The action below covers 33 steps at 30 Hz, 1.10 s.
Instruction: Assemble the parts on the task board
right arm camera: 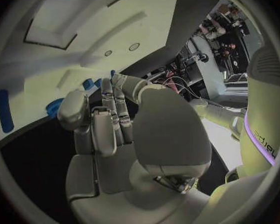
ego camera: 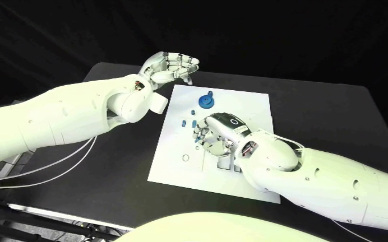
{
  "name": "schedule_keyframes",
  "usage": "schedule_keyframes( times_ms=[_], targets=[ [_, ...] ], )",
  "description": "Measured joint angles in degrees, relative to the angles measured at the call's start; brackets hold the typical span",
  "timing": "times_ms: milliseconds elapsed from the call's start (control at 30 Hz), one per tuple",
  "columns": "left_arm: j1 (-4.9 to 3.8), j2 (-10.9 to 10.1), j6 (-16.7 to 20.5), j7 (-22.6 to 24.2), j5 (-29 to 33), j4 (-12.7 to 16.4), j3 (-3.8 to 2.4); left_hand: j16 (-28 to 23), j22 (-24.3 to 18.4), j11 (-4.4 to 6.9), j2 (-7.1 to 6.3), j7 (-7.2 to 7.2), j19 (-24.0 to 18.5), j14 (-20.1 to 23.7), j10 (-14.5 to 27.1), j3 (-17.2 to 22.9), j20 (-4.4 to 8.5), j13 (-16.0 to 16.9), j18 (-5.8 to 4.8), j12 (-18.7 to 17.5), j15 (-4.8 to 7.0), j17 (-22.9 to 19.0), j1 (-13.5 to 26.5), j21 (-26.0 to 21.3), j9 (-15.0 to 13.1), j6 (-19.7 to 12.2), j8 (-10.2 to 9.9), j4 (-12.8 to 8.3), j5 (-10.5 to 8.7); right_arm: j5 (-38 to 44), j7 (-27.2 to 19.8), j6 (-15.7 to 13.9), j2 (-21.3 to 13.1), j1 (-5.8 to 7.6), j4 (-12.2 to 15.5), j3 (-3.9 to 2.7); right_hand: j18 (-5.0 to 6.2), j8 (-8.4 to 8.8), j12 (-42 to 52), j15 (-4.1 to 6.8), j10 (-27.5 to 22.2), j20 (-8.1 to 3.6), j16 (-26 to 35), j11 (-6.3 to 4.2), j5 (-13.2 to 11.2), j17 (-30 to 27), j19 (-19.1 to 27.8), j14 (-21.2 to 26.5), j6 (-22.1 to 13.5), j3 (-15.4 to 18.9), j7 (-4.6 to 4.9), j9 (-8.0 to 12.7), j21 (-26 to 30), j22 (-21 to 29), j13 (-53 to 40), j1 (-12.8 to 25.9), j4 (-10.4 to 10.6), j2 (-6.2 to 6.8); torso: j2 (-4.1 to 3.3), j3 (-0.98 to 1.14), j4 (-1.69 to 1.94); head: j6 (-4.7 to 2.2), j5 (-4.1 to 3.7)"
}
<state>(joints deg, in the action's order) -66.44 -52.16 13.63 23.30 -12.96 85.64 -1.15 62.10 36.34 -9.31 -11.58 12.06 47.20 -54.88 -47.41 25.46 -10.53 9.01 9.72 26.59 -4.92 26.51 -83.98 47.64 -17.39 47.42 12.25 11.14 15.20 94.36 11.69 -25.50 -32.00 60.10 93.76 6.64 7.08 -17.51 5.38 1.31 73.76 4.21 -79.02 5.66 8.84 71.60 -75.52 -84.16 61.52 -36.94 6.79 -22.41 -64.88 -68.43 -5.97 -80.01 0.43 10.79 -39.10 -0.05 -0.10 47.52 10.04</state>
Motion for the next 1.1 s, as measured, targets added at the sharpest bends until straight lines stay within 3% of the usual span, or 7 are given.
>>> schedule_keyframes(
  times_ms=[400, 1100],
  targets=[
    [-0.01, 0.4, 0.0, -0.3, 0.1, -0.2, 0.00, 0.0, 0.0, 0.00, 0.00, 0.00, 0.0, 0.0, 0.0, 0.0, 0.00, 0.0, 0.00, 0.0, 0.00, 0.0, 0.0, 0.0, 0.0, 0.0, 0.0, 0.0, 0.00, 1.9, 1.2, 3.0, 0.7, -0.48, -0.4, 0.26, 0.00, 0.12, -0.2, 0.04, 0.0, 0.00, 0.0, -0.02, 0.1, 0.0, 0.0, 0.0, -0.1, 0.0, -0.09, 0.0, 0.0, 0.0, -0.1, -0.1, 0.0, -0.09, 0.05, 0.18, 0.03, 0.92, 1.22],
    [-0.01, 0.5, 0.0, -0.5, 0.1, -0.3, 0.00, 0.0, 0.1, 0.00, 0.00, 0.00, 0.0, 0.0, 0.0, 0.0, 0.00, -0.1, 0.00, 0.0, 0.00, -0.1, 0.0, 0.0, 0.0, 0.0, 0.0, 0.0, 0.00, 4.2, 3.5, 4.7, 1.3, -0.87, -1.3, 0.39, 0.00, -0.22, -0.5, 0.12, 0.1, 0.00, 0.0, -0.10, 0.2, 0.0, 0.0, 0.1, 0.0, -0.1, 0.02, -0.1, 0.0, -0.1, 0.0, -0.2, -0.1, -0.15, 0.08, 0.18, 0.01, 1.32, 1.17]
  ],
)
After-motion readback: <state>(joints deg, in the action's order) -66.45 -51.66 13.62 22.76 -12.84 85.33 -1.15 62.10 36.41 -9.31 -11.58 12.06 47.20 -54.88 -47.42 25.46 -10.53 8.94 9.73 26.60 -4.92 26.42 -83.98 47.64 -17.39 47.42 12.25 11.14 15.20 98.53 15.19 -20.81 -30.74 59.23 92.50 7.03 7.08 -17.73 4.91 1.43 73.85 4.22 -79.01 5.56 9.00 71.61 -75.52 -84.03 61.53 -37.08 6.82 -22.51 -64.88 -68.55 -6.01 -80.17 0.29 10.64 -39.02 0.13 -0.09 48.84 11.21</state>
